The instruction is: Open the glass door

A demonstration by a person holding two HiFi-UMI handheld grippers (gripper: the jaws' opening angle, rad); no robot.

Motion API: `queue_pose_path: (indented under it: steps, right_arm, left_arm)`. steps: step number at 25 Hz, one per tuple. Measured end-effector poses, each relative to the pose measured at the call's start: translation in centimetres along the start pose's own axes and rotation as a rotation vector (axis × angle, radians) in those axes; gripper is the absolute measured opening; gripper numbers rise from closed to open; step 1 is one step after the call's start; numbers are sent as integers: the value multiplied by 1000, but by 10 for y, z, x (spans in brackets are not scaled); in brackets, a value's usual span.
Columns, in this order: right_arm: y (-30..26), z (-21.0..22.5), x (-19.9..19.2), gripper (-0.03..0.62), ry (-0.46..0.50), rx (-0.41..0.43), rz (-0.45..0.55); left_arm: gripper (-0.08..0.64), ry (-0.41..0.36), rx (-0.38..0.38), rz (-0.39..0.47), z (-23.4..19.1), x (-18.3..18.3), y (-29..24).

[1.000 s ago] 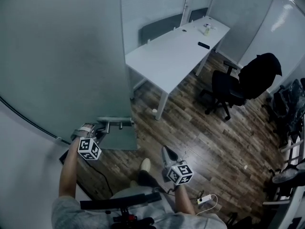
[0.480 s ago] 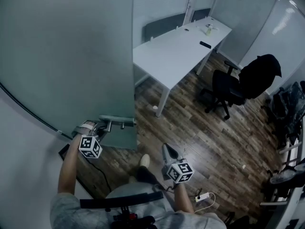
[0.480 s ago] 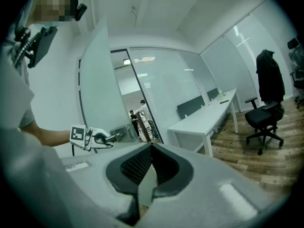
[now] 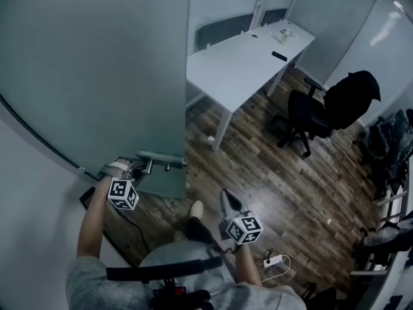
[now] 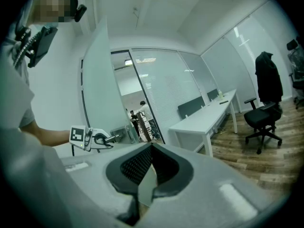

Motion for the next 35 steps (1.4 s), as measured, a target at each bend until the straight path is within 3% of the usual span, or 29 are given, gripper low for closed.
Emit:
queue_pose_path:
  steps: [35]
  right_arm:
    - [37, -28, -20, 2, 2, 41, -3]
  left_arm:
    - [89, -22, 6, -51, 68, 8, 49]
Point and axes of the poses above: the fingertips, and each gripper's own axes: y backward along the fingers, z to its right, x out of its top, the point moved 1 cm from there along y, backward along the fingers, and after that the axes turned 10 degrees about -x, right-handed, at the moved point
